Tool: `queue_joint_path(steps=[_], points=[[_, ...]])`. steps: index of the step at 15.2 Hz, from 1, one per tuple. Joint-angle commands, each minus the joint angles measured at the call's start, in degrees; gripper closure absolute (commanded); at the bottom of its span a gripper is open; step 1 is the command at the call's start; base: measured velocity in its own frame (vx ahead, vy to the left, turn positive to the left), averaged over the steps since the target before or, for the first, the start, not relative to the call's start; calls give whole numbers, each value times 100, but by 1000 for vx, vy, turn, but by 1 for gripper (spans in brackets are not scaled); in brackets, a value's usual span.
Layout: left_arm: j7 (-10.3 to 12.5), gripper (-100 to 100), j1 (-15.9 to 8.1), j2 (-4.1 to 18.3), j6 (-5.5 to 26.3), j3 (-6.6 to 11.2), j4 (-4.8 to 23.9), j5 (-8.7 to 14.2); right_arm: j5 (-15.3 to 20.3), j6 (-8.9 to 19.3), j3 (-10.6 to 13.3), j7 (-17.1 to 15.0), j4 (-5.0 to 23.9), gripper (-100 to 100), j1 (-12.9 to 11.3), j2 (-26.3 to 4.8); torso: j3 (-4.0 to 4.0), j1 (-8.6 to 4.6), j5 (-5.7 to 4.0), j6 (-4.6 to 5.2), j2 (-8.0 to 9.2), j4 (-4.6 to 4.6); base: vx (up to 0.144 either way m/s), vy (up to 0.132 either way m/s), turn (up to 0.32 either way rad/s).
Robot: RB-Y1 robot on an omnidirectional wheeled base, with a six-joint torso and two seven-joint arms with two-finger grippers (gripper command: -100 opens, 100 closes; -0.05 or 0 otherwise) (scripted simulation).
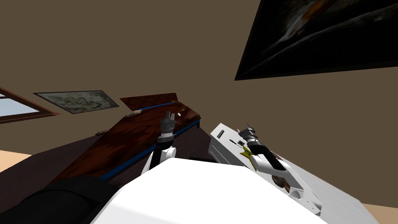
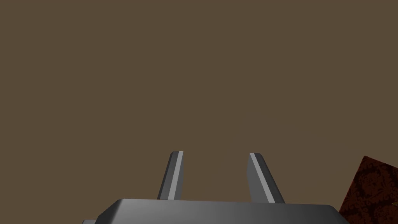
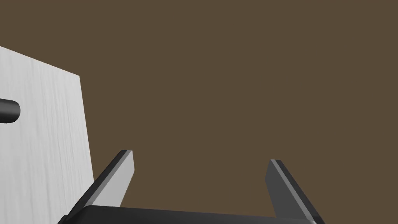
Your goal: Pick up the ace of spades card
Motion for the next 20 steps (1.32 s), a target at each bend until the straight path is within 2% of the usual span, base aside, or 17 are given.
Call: queue_joint_path(steps=[1, 3, 4, 6, 7, 8, 10, 11, 13, 14, 17, 18, 20], points=[[0, 0, 0, 0, 0, 0, 0, 0, -77, 286, -50, -286, 66, -100, -30, -56, 0, 0, 0, 0, 0, 0, -15, -32, 140], [0, 0, 0, 0, 0, 0, 0, 0, -77, 300, -50, -419, 66, -100, -30, -56, 0, 0, 0, 3, -1, 0, -5, -22, 28], [0, 0, 1, 0, 0, 0, 0, 0, -188, 532, -120, -626, 203, -100, -82, -134, -1, 3, 1, 3, -2, 0, -7, -18, 103], [0, 0, 0, 0, 0, 0, 0, 0, -188, 611, -120, -808, 203, -100, -82, -134, -1, 3, 1, 0, -2, 0, -11, -24, 107], [0, 0, 1, 0, 0, 0, 0, 0, -300, 837, -189, -946, 342, -100, -135, -209, -1, 3, 1, 3, -2, 0, -17, -27, 142], [0, 0, 0, 0, 0, 0, 0, 0, -300, 926, -189, -1058, 342, -100, -135, -209, 0, 1, 1, -1, -1, 0, -19, -31, 151], [0, 0, 1, 0, 0, 0, 0, 0, -300, 926, -189, -1202, 342, -100, -135, -209, 0, 1, 0, 3, 0, 0, -9, -20, 12], [0, 0, 1, 0, 0, 0, 0, 0, -414, 1191, -260, -1391, 482, -100, -187, -279, 0, 4, 1, 4, -1, 0, -9, -19, 116], [0, 0, 0, 0, 0, 0, 0, 0, -414, 1243, -260, -1599, 482, -100, -187, -279, -1, 2, 1, 1, -1, 0, -14, -24, 108], [0, 0, 1, 0, 0, 0, 0, 0, -528, 1478, -330, -1735, 622, -100, -240, -345, 0, 2, 1, 3, -1, 0, -14, -29, 105], [0, 0, 0, 0, 0, 0, 0, 0, -528, 1562, -330, -1998, 622, -100, -240, -345, 0, 0, 0, 2, -1, 0, -12, -24, 68], [0, 0, 1, 0, 0, 0, 0, 0, -642, 1814, -400, -2190, 762, -100, -294, -407, -1, 4, 1, 4, -2, 0, -17, -13, 121], [0, 0, 0, 0, 0, 0, 0, 0, -642, 1880, -400, -2396, 762, -100, -294, -407, 0, 3, 1, 1, 0, 0, -18, -24, 105]])
